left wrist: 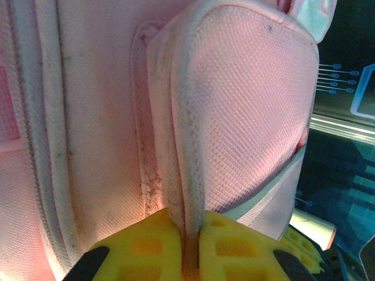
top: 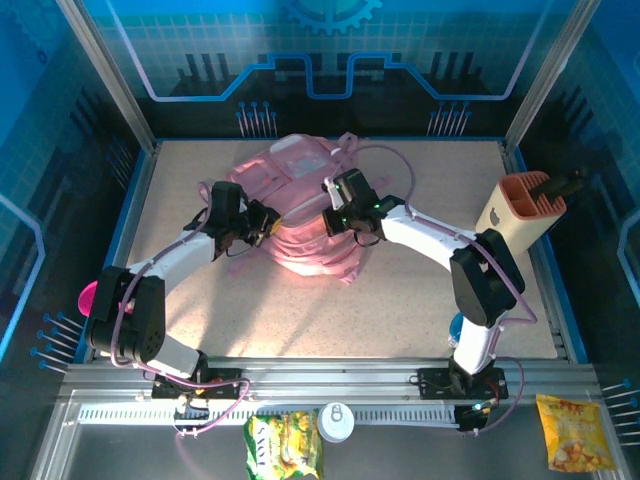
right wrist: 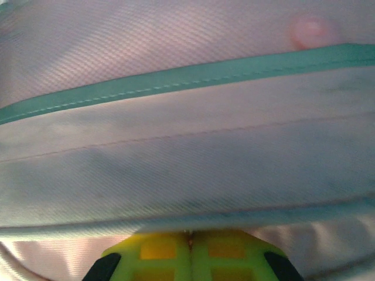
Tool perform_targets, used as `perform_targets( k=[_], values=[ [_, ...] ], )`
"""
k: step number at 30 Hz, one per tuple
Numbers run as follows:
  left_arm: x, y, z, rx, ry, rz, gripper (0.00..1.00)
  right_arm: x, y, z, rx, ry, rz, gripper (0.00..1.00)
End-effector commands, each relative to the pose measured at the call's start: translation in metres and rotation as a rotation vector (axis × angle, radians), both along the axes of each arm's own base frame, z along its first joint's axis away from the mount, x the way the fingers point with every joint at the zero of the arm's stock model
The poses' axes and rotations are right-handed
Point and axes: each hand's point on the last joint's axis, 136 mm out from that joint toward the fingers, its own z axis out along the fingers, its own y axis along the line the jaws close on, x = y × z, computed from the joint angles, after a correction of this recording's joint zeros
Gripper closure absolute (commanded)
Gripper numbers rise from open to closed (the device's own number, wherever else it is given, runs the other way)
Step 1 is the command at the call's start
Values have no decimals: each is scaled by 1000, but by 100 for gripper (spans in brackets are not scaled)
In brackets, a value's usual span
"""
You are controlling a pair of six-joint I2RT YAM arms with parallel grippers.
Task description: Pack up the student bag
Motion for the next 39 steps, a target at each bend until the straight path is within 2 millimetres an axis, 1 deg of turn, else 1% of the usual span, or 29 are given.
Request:
perform_targets(
  k=[1,3,5,6,10,13,17,20,23,26,28,31,33,35,37,39],
  values=[
    [3,-5,13,25,-48,-65,100,21,-62,21,-129,-92,-191,100],
    [1,-6,10,41,-45,-86,100,24,-85,16,-153,-69,-236,100],
    [-1,-5,9,54,-43,-98,100,26,-100,13,-156,-49,-256,100],
    [-1,-6,9,56,-46,-109,100,26,-104,13,-151,-41,-251,100],
    [3,-12,13,67,-62,-156,100,19,-100,15,-130,-16,-179,100],
    [7,-13,18,107,-76,-201,100,5,-94,13,-112,33,-125,100],
    [16,-9,22,201,-87,-246,100,-25,-84,7,-52,122,-39,100],
    [29,-6,22,235,-93,-258,100,-46,-77,5,-1,173,10,100],
    [46,-1,22,260,-104,-251,100,-65,-63,9,57,204,69,100],
    [65,7,24,282,-117,-230,100,-78,-45,14,93,205,123,100],
    [75,14,28,299,-128,-206,100,-82,-31,19,122,199,150,100],
    [83,30,36,322,-138,-155,94,-82,-5,23,179,193,180,100],
    [82,42,40,329,-132,-117,87,-79,12,26,208,189,196,100],
    [76,55,42,328,-118,-82,78,-75,29,32,237,180,215,100],
    [67,65,44,321,-108,-50,72,-73,45,36,264,179,238,100],
    [53,67,47,285,-99,-25,61,-72,61,38,283,184,267,100]
  ],
)
